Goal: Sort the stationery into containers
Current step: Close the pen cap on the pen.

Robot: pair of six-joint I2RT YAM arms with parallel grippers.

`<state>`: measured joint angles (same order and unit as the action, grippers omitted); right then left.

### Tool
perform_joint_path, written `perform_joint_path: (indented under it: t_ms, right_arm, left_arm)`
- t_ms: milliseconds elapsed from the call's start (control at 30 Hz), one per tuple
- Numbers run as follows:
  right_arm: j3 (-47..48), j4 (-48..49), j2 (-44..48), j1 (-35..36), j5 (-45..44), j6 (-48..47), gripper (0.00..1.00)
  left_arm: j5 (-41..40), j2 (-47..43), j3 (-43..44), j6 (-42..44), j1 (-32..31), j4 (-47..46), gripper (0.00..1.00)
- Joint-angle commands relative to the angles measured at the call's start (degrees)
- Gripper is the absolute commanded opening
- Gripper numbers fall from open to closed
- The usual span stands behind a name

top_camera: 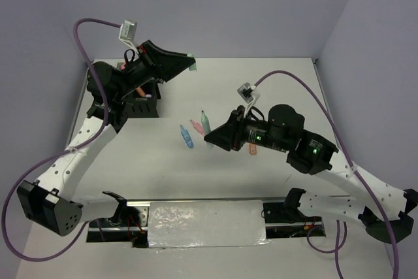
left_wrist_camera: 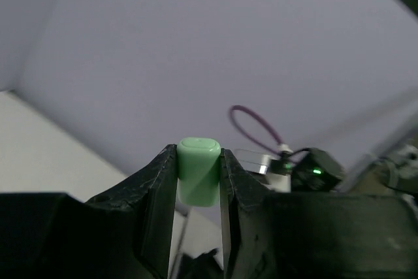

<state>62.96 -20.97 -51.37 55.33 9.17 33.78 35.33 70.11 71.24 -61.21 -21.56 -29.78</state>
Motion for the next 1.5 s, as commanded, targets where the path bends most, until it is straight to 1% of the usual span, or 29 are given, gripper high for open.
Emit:
perform_joint_path:
  t_ms: [0,33,100,133,267,333,467,533,667,700,833,1067,1200,1467]
  right_arm:
    - [5.8,10.9,-3.0,-0.4,8.2,-2.0,0.16]
    - [7.9,11.0,-3.6,-0.5,8.7,-2.3,0.16]
    - [10.7,9.9,-5.3,-1.0,10.1,-3.4,0.16]
    - [11.0,9.9,-5.3,-1.2,10.3,-3.5,0.16]
    - [10.1,15.0,-4.5,-3.3,14.6,-2.0,0.16]
    - [10.6,15.4,-4.5,-3.7,16.0,-1.9,0.16]
    - [11.7,14.7,-4.8,-4.1,14.5,-3.3,0.16]
    - [12.6,14.1,-5.1,-4.3,14.3,-4.2,0.16]
    - [15.0,13.3,-6.7,-4.3,14.4,-4.9,0.16]
    - [15.6,13.0,-6.9,-4.3,14.1,-5.1,0.16]
    - [16.8,12.1,-7.7,-4.2,13.2,-5.7,0.16]
    - [17.7,11.7,-8.8,-4.4,12.5,-6.2,0.15]
    - [18.1,11.1,-9.4,-4.4,12.3,-6.4,0.15]
    - [14.7,11.7,-7.7,-4.4,12.4,-5.9,0.15]
  left_arm:
    - [7.6,3.2,1.5,-18.3,-1.5,-24.0,0.01]
    - [8.2,3.5,2.1,-22.2,-1.6,-29.6,0.01]
    - [9.1,4.0,2.2,-25.5,-1.7,-34.7,0.01]
    - [9.0,4.1,1.8,-28.1,-1.8,-38.6,0.03]
    - [9.1,4.9,1.7,-33.7,-2.1,-46.3,0.03]
    - [9.1,4.8,1.4,-34.4,-2.2,-47.1,0.04]
    - [9.0,2.2,0.2,-30.4,-2.3,-40.5,0.05]
    - [9.1,1.3,-0.1,-26.8,-2.4,-37.4,0.06]
    - [9.1,-0.9,0.6,-19.6,-3.4,-26.2,0.05]
    - [8.9,-1.3,0.8,-16.3,-3.8,-21.7,0.05]
    - [7.4,-2.6,0.9,-12.3,-4.5,-15.8,0.04]
    - [7.6,-1.9,0.7,-13.7,-4.7,-18.1,0.04]
    - [7.6,-2.0,0.9,-13.4,-4.6,-17.7,0.03]
    - [6.9,-1.7,2.2,-12.2,-4.6,-16.5,0.01]
